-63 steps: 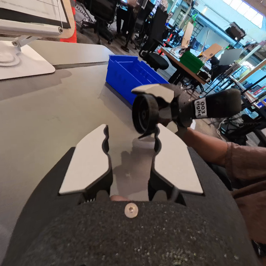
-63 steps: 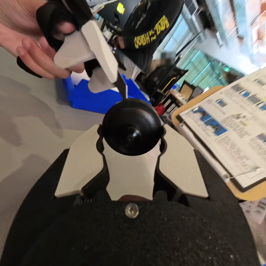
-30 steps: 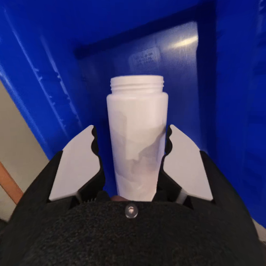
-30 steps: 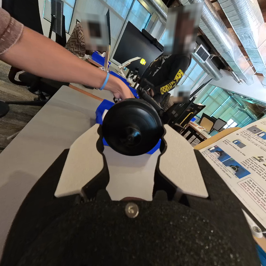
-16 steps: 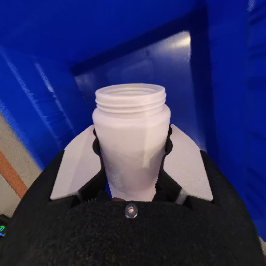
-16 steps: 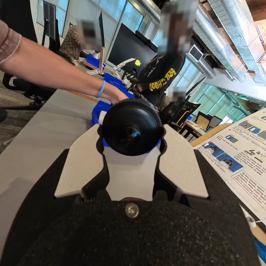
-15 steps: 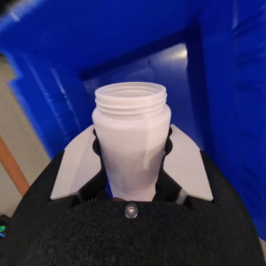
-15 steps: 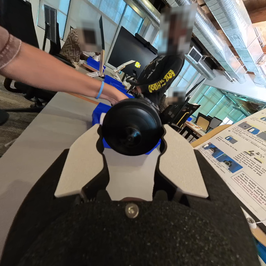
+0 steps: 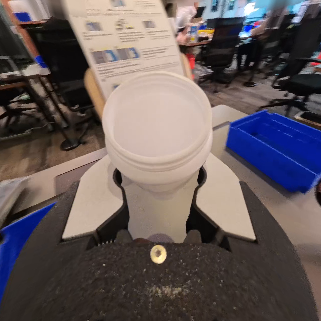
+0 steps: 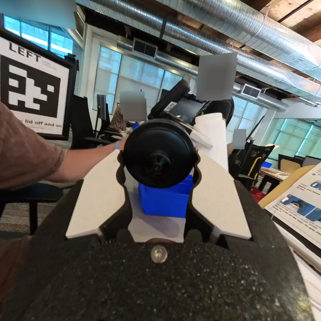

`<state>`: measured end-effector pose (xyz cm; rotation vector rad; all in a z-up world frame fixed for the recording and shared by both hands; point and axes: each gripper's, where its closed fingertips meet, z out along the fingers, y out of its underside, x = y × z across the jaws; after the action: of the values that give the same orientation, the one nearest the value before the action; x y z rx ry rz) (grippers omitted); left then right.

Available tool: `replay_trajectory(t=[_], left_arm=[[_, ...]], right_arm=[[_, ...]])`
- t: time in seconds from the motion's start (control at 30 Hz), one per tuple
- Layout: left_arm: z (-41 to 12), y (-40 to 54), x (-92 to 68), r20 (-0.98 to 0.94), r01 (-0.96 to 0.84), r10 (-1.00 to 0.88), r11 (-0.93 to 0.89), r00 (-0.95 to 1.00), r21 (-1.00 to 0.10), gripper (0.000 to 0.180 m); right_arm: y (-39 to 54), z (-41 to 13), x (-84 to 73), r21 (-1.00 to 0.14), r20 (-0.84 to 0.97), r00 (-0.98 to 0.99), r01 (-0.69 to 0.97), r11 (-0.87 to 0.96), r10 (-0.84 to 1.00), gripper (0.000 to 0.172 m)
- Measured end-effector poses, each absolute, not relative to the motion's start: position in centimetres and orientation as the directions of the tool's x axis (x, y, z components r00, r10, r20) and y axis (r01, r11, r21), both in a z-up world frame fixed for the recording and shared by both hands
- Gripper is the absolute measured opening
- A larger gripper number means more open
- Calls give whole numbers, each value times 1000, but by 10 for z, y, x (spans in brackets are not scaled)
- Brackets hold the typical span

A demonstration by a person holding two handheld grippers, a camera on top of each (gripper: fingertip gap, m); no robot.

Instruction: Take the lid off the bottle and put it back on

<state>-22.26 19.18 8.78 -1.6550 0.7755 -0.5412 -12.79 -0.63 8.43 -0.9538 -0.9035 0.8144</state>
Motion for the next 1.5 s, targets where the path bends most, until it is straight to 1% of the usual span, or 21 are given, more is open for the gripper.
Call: replay_trajectory(t=[0.17,0.23,0.3,0.37,0.47,0.57,0.67,0.8,0.9,1.0,1.1,1.27,1.33,1.4,1.5], left_arm=[[36,186,-148,-106,-210,-808,-22,580,-978,86],[6,189,-126,-84,-233,-845,-50,528,-971,86],[-20,193,-109,-37,-254,-876,-98,481,-962,86],[-37,193,-98,-35,-309,-904,-109,427,-945,86],[-53,182,-92,-75,-424,-942,-75,326,-902,86],[-62,177,-94,-125,-477,-946,-34,298,-878,86],[-65,169,-98,-99,-473,-956,-46,277,-880,86],[-64,162,-103,-94,-488,-963,-43,252,-872,86],[-61,153,-103,-94,-491,-972,-26,217,-871,86],[-64,146,-98,-106,-490,-976,-2,192,-872,86],[-64,144,-93,-89,-443,-977,-5,193,-897,87],[-58,144,-90,-57,-345,-980,-12,189,-938,88],[-54,145,-91,-22,-297,-982,-36,190,-954,97],[-50,147,-91,0,-246,-981,-49,196,-968,102],[-44,150,-94,7,-167,-979,-42,203,-985,101]], right_arm=[[-3,93,-114,-918,191,380,-258,302,905,76],[1,91,-109,-919,171,385,-270,288,907,76],[6,84,-107,-927,160,397,-253,276,904,76],[13,77,-105,-935,149,416,-235,264,897,76],[23,68,-101,-946,135,441,-210,248,887,76],[34,61,-94,-958,147,489,-145,246,860,76],[50,53,-86,-977,153,544,-42,209,825,76],[79,31,-73,-980,145,633,196,25,760,76],[88,23,-69,-944,132,645,313,-103,753,76],[97,23,-67,-904,144,649,392,-167,747,76],[106,19,-64,-832,215,635,517,-201,742,76],[113,17,-61,-761,266,614,607,-230,743,76],[112,16,-61,-749,264,611,617,-240,746,76],[109,15,-61,-736,264,608,629,-250,749,76],[106,15,-62,-722,273,604,643,-256,749,76]])
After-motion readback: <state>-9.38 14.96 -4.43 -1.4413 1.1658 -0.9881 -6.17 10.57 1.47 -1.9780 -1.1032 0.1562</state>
